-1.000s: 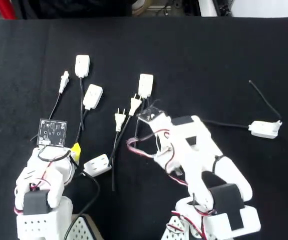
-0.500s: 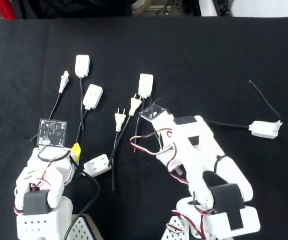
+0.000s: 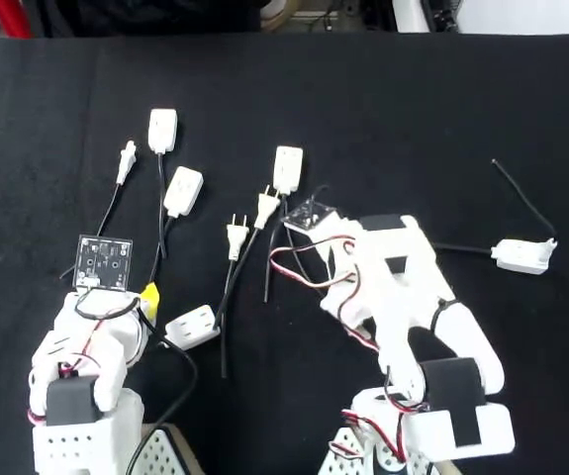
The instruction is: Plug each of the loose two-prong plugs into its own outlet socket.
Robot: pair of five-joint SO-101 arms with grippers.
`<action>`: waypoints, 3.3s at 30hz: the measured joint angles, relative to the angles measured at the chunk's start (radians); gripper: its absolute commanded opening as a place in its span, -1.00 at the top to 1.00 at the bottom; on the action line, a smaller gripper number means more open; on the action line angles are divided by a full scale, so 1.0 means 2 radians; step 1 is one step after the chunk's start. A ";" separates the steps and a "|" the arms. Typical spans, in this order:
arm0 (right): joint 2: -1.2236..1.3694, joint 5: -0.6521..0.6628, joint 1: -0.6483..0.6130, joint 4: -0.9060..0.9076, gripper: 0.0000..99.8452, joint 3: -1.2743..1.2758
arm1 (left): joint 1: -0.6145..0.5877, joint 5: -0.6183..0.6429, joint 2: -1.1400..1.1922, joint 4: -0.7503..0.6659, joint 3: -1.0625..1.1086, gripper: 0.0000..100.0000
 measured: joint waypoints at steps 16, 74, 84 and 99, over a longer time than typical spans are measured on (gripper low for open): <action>-0.275 -0.113 -0.036 0.088 0.98 -0.044 | 0.005 0.001 0.000 0.000 0.000 0.58; -0.458 -0.512 -0.285 -0.141 0.97 0.104 | 0.228 0.120 0.002 -0.140 0.000 0.49; -0.319 -0.489 -0.298 -0.091 0.97 0.002 | 0.223 0.140 0.003 -0.140 0.005 0.48; -0.296 -0.456 -0.305 -0.048 0.97 -0.026 | 0.198 0.143 0.003 -0.143 0.005 0.48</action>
